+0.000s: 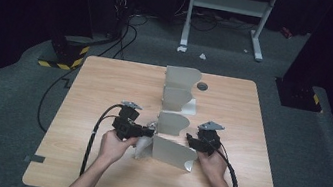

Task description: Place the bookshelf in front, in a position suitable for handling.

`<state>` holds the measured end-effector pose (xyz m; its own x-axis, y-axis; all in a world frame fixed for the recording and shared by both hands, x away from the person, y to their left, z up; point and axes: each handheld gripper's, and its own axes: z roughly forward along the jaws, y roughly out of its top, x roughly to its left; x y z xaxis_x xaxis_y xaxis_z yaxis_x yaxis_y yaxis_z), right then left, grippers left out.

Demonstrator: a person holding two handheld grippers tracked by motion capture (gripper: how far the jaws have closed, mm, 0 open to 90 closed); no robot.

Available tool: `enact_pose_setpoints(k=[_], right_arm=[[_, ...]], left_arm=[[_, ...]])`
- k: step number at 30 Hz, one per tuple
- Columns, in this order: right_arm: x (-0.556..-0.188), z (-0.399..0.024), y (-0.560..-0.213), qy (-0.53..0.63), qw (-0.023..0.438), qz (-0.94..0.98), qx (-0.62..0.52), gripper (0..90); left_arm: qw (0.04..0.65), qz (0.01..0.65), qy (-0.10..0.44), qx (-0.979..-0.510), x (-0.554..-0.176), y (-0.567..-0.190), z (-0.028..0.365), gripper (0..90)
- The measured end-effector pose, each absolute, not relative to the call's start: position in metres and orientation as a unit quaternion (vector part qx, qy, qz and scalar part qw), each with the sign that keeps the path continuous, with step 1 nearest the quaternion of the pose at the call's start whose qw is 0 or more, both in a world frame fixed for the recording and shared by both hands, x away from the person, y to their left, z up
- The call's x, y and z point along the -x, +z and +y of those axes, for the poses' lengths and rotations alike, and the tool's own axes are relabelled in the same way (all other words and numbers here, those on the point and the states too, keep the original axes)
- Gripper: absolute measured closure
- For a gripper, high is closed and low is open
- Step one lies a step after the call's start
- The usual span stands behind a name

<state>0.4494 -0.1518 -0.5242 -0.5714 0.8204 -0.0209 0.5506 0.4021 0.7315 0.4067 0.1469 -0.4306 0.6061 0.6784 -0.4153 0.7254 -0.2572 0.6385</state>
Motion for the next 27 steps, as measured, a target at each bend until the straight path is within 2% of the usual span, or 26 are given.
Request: enact_pose_setpoints(k=[12,14,18,21,27], right_arm=[[-0.449,-0.151,-0.524,0.349,0.195,0.814,-0.422,42.3],[-0.449,-0.151,-0.524,0.348,0.195,0.814,-0.422,42.4],[-0.448,-0.151,-0.524,0.348,0.195,0.813,-0.423,42.6],[-0.448,-0.151,-0.524,0.349,0.195,0.812,-0.424,42.6],[-0.447,-0.151,-0.524,0.349,0.195,0.813,-0.424,42.6]], left_arm=[[0.503,0.400,-0.020,-0.766,-0.397,-0.383,0.153,82.9],[0.498,0.393,-0.005,-0.773,-0.397,-0.377,0.148,82.8],[0.479,0.403,-0.001,-0.779,-0.408,-0.388,0.141,82.4],[0.498,0.412,-0.011,-0.763,-0.412,-0.399,0.143,82.4],[0.495,0.417,0.012,-0.762,-0.405,-0.394,0.152,82.4]])
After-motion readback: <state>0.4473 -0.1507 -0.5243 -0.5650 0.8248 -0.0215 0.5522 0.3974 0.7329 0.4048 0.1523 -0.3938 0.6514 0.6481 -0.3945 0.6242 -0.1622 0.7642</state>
